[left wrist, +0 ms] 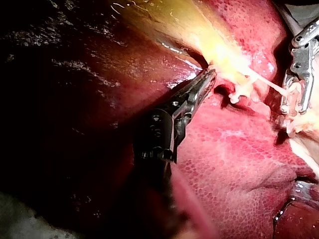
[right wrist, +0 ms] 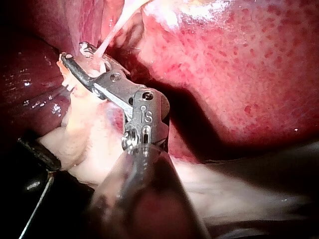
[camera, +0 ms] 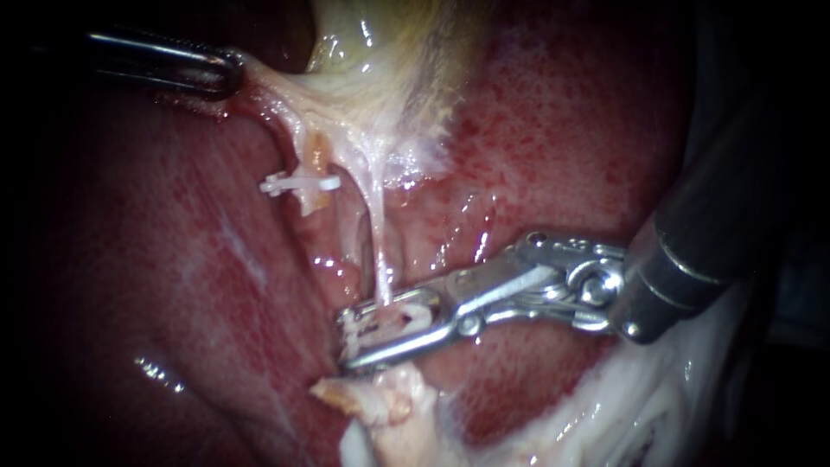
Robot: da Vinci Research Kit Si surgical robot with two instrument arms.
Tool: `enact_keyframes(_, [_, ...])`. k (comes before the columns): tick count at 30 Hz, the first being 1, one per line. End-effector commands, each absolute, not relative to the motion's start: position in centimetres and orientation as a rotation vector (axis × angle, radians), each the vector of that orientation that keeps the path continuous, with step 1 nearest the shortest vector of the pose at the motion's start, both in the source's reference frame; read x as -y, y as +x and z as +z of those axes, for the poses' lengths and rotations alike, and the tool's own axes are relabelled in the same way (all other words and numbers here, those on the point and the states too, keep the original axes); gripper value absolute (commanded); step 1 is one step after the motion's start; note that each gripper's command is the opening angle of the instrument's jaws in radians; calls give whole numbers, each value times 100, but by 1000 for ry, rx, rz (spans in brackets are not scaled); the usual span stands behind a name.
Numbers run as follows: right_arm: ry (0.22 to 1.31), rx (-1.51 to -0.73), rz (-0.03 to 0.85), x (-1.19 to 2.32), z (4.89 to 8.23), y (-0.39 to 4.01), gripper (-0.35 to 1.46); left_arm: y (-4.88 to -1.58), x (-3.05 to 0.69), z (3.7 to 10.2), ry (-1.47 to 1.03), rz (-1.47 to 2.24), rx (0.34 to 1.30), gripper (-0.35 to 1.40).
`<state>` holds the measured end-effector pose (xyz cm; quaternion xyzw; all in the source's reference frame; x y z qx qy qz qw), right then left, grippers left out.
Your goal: Clipping second clip right tube
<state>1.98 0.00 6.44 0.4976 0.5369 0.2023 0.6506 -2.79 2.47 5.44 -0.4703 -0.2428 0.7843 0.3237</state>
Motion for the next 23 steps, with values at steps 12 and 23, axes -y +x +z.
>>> enact_keyframes(12, [1205, -1189, 452, 2, 640, 197, -35, -279, -247, 544, -1234, 2058, 637, -35])
enact_keyframes(23, [1131, -1227, 426, -1, 640, 195, -8, -278, -248, 545, -1234, 2058, 638, -35])
